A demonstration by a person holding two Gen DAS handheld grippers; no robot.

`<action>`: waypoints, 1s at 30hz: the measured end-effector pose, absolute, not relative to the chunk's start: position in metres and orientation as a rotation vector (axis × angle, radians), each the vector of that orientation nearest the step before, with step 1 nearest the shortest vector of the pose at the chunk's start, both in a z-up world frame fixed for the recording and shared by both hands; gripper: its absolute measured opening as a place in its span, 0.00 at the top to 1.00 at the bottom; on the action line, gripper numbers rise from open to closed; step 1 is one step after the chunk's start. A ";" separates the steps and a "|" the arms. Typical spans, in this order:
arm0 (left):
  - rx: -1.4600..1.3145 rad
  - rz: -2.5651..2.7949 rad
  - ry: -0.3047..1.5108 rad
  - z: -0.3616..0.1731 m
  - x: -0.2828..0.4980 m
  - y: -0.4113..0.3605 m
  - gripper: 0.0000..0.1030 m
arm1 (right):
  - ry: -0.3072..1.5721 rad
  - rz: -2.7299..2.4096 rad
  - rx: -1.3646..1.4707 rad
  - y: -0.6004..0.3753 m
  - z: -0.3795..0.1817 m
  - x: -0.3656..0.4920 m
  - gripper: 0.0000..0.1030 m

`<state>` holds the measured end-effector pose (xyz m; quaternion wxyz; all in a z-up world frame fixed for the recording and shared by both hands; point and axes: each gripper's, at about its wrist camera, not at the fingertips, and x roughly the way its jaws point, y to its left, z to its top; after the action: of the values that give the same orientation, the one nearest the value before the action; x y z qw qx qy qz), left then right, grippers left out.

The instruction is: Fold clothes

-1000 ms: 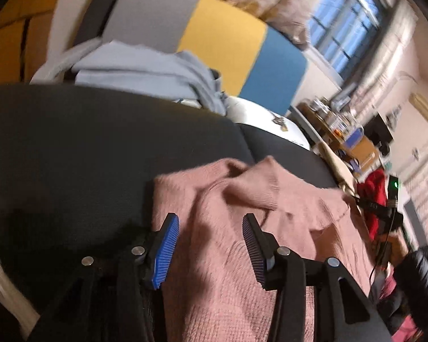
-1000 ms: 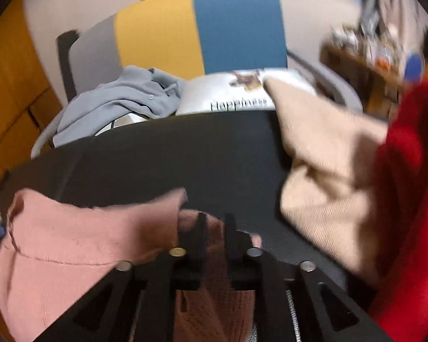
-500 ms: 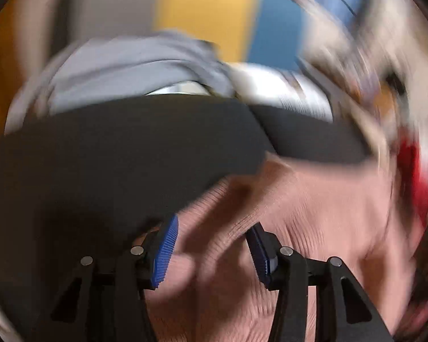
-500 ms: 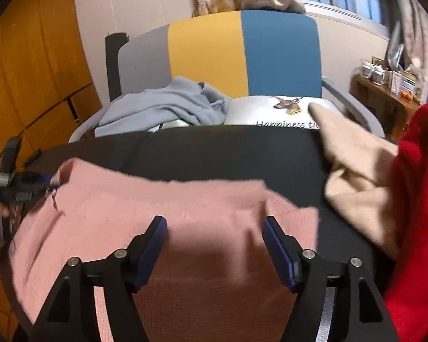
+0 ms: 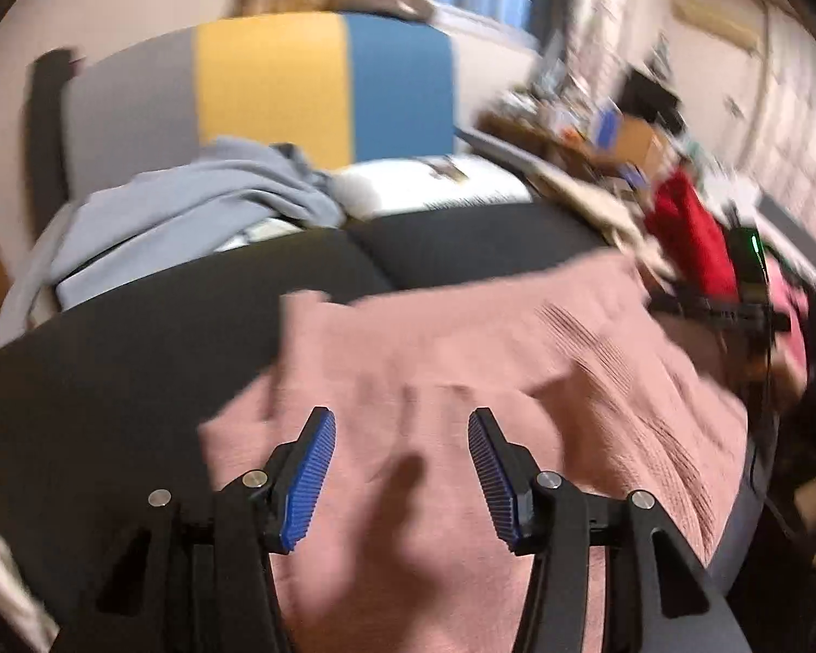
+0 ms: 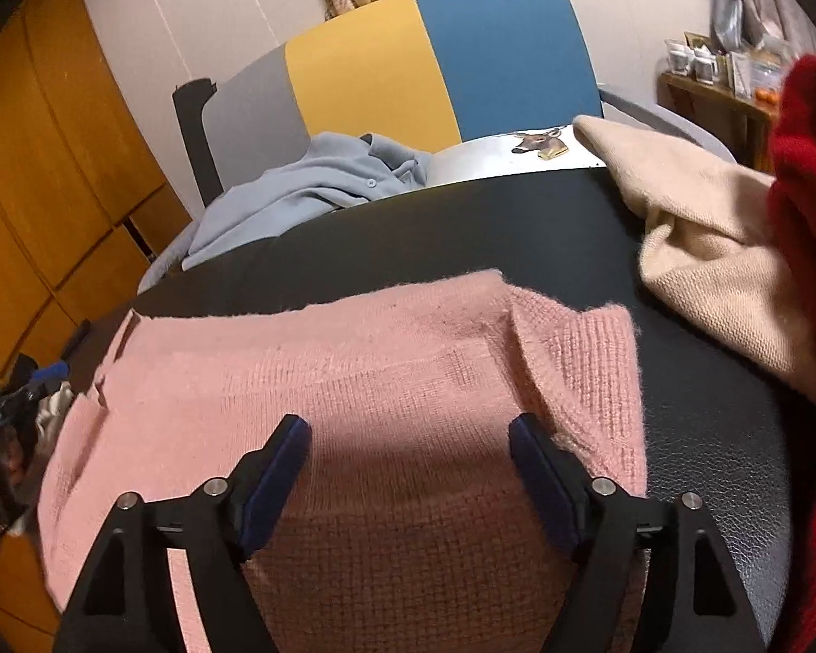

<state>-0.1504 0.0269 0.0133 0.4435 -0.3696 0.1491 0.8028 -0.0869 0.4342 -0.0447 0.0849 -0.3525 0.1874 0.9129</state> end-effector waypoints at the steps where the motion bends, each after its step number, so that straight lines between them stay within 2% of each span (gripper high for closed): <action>1: -0.927 1.972 0.393 0.011 -0.150 0.035 0.50 | 0.553 2.721 -1.055 0.434 -0.044 -0.088 0.23; 4: -0.983 1.889 0.382 0.003 -0.156 0.054 0.50 | 0.547 2.718 -1.065 0.432 -0.043 -0.088 0.21; 7: -1.036 1.862 0.376 -0.002 -0.159 0.058 0.55 | 0.554 2.718 -1.073 0.433 -0.043 -0.089 0.21; 9: -1.055 1.864 0.359 -0.002 -0.160 0.054 0.75 | 0.549 2.718 -1.090 0.432 -0.040 -0.089 0.21; 10: -1.050 1.865 0.330 -0.001 -0.161 0.050 0.94 | 0.549 2.721 -1.095 0.431 -0.038 -0.088 0.21; 11: -1.046 1.867 0.302 0.001 -0.162 0.047 0.98 | 0.551 2.724 -1.098 0.430 -0.036 -0.087 0.21; 17: -1.064 1.945 0.103 0.008 -0.182 0.016 0.99 | 0.533 2.805 -1.137 0.425 -0.020 -0.078 0.21; 20: -1.059 1.965 0.011 0.009 -0.187 0.000 0.99 | 0.457 2.860 -1.197 0.421 -0.011 -0.084 0.21; 23: -1.083 1.998 -0.004 0.000 -0.190 -0.009 0.99 | 0.404 2.879 -1.247 0.420 -0.005 -0.094 0.22; 27: -1.094 2.006 -0.031 -0.007 -0.189 -0.014 0.99 | 0.173 2.850 -1.332 0.407 -0.008 -0.113 0.23; 30: -1.070 2.010 -0.051 -0.001 -0.186 -0.015 0.99 | 0.109 2.781 -1.399 0.404 -0.017 -0.129 0.23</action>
<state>-0.1863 -0.0151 -0.0011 0.4186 -0.4265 -0.0202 0.8015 -0.1291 0.4037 -0.0169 0.0132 -0.4491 0.0350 0.8927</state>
